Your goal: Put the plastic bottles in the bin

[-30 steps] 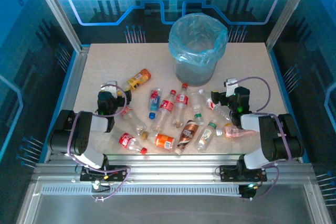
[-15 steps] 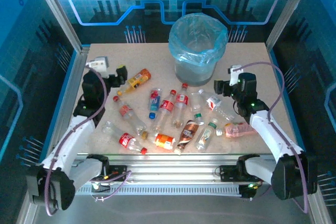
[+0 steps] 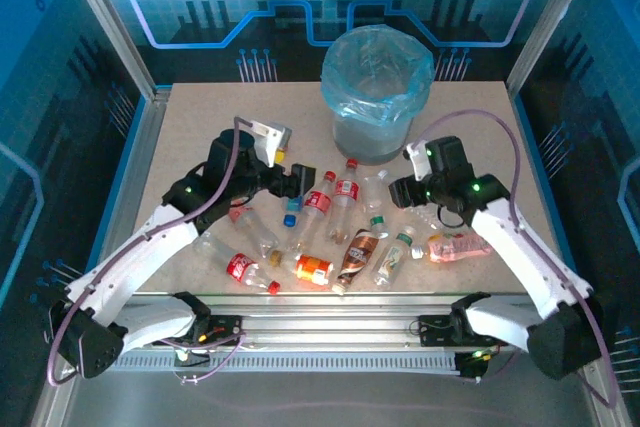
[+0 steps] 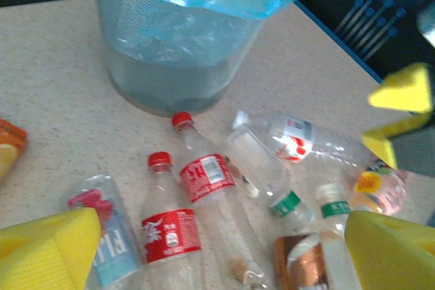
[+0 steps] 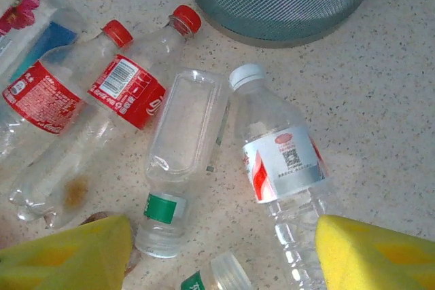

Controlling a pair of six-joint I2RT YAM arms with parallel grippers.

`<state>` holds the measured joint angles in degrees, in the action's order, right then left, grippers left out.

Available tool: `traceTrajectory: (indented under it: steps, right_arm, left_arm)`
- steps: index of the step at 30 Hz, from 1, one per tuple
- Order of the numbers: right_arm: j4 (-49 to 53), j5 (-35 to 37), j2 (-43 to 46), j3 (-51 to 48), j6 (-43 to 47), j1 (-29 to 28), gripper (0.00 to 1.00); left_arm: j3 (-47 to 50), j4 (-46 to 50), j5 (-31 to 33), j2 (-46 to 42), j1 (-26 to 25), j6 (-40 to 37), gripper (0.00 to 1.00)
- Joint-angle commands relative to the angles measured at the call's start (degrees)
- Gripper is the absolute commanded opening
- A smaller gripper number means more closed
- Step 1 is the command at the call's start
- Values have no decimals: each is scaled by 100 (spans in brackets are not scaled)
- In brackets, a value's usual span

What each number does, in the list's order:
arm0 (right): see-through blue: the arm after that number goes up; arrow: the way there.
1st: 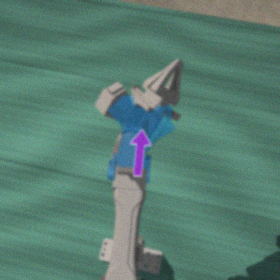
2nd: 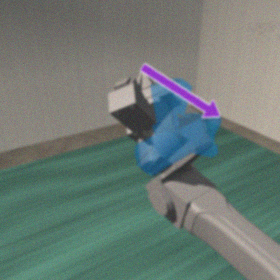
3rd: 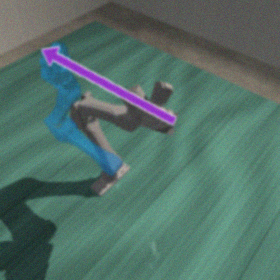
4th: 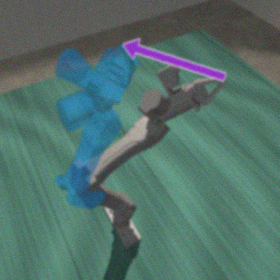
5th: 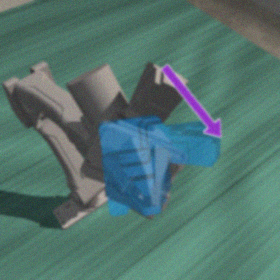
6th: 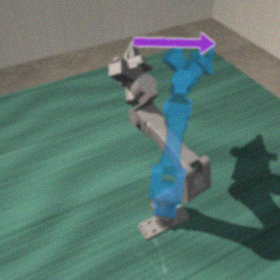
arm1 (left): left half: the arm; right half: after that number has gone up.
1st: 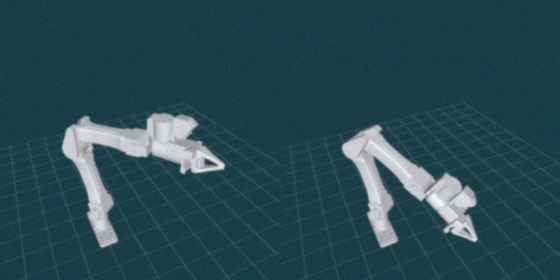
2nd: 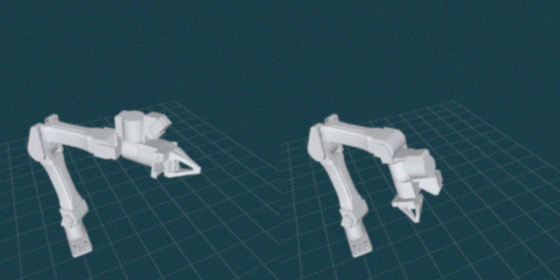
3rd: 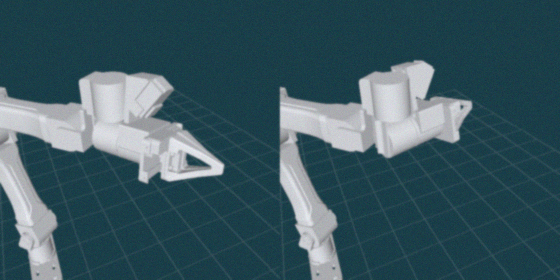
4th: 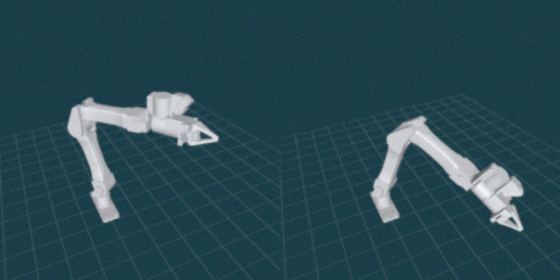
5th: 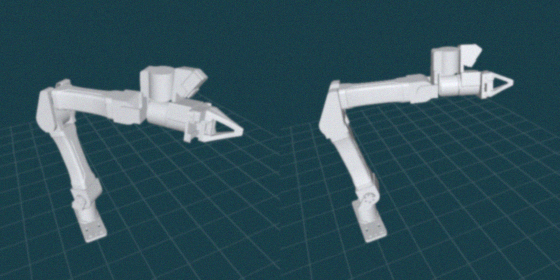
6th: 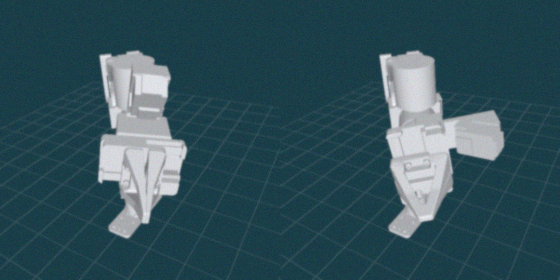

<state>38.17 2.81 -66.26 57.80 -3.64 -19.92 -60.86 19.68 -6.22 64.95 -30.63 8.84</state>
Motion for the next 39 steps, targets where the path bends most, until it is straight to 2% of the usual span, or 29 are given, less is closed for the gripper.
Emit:
traceTrajectory:
  steps: [1,5,8,12,20,27,32,37,39]
  right_arm:
    - [480,-97,-530,399,534,114,71]
    - [-67,-97,-1013,399,676,225,74]
    - [-530,-13,-1359,236,712,330,81]
    - [-999,-366,-1918,78,900,622,90]
    - [-1239,-316,-2685,157,997,889,91]
    - [-1399,-140,-3237,210,1051,936,89]
    - [-1401,-102,-3387,250,1006,995,82]
    - [-1602,5,-3140,132,964,1148,70]
    - [-1708,65,-2977,42,926,1227,68]
  left_arm:
    - [-294,448,-328,112,-56,-156,94]
    - [-202,406,-202,138,-84,-130,94]
    - [-91,276,-91,171,-102,39,94]
    - [-41,229,-60,254,-114,166,94]
    - [56,517,6,354,-129,241,95]
    - [-112,730,103,436,-131,250,95]
    - [-128,739,215,352,-135,258,95]
    - [-180,767,279,342,-134,257,95]
    - [-180,740,288,334,-128,259,95]
